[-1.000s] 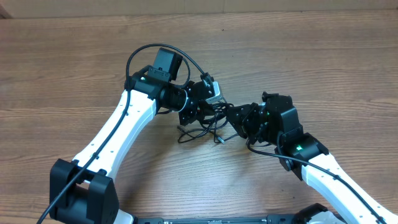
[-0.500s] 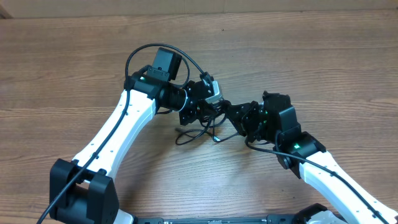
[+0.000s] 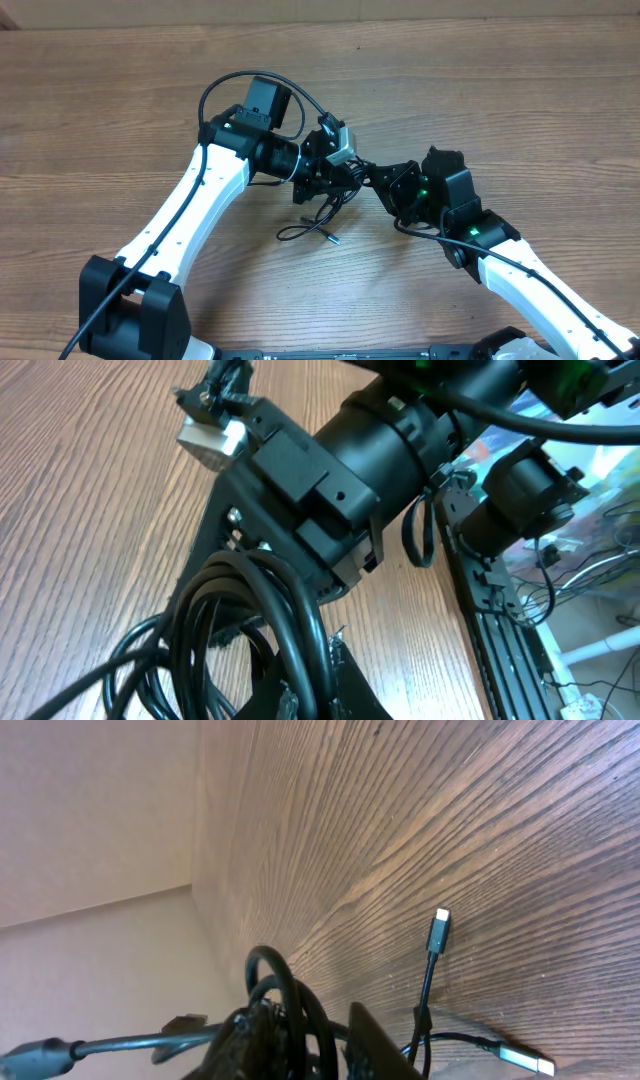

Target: Untangle cables

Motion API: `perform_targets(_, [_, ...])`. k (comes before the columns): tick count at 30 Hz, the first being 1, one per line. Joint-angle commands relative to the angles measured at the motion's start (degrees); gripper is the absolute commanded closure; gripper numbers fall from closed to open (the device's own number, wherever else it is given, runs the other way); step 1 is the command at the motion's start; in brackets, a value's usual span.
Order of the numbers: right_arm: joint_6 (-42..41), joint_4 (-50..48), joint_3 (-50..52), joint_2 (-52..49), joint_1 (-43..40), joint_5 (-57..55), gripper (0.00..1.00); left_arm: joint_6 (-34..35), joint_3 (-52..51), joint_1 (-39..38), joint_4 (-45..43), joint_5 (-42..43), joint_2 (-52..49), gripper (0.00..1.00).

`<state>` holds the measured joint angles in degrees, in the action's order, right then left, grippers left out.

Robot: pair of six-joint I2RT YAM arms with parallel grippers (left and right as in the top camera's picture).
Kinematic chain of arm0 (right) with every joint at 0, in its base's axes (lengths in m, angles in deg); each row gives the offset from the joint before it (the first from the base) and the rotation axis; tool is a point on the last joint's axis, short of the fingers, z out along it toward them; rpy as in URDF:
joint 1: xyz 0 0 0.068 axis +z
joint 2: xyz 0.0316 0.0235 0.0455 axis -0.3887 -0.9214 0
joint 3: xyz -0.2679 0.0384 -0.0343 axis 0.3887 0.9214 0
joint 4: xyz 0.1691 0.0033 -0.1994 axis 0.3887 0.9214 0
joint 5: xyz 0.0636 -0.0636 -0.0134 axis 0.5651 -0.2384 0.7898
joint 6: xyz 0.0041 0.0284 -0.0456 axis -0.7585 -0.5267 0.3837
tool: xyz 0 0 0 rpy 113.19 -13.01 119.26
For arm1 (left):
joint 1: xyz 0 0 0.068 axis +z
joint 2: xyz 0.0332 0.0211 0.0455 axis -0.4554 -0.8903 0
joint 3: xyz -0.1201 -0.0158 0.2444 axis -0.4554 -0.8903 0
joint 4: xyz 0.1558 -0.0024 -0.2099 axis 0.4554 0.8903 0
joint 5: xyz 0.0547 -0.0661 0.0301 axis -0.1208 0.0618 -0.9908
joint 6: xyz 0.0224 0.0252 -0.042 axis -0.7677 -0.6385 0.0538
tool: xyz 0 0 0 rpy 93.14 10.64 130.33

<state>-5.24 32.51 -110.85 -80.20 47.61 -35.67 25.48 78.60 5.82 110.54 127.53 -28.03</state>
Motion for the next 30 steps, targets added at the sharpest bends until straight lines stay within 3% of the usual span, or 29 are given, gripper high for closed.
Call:
perform_targets(1, [0.0, -0.04, -0.61, -0.7, 0.28, 4.04, 0.91, -0.87, 0.76, -0.85, -0.61, 6.47, 0.7, 0.96])
perform_targets(2, [0.0, 0.09, -0.61, -0.7, 0.28, 4.11, 0.96, -0.87, 0.76, -0.85, -0.72, 6.21, 0.7, 0.96])
perform_targets(6, [0.61, 0.52, -0.61, -0.7, 0.28, 4.22, 0.96, 0.26, 0.76, -0.81, -1.42, 4.09, 0.7, 0.96])
perform_targets(9, [8.37, 0.92, -0.61, -0.7, 0.28, 2.86, 0.96, 11.3, 0.76, -0.7, -5.33, -3.21, 0.7, 0.96])
perform_targets(12, [12.31, 5.44, -0.61, -0.22, 0.26, -6.69, 0.96, 31.61, 0.76, 0.0, -11.13, -17.99, 0.7, 0.96])
perform_targets(15, [16.39, 6.1, -0.72, 2.36, 0.26, -12.07, 0.96, 46.9, 0.76, 0.87, -12.24, -32.13, 0.7, 0.96])
perform_targets(18, [21.2, 6.25, -1.49, 7.23, 0.28, -15.98, 0.96, 55.76, 0.76, 1.03, -11.65, -39.95, 0.7, 0.96])
perform_targets(24, [31.93, 5.64, -4.0, 19.54, 0.28, -18.51, 0.96, 61.2, 0.74, 1.01, -11.39, -41.2, 0.68, 0.96])
perform_targets(26, [38.01, 2.6, -4.0, 23.87, 0.28, -15.32, 0.96, 64.11, 0.72, 0.94, -11.39, -40.72, 0.68, 0.96])
perform_targets(30, [46.1, -2.95, -4.0, 28.72, 0.28, -6.8, 0.96, 63.06, 0.72, 0.0, -11.41, -36.92, 0.59, 0.96])
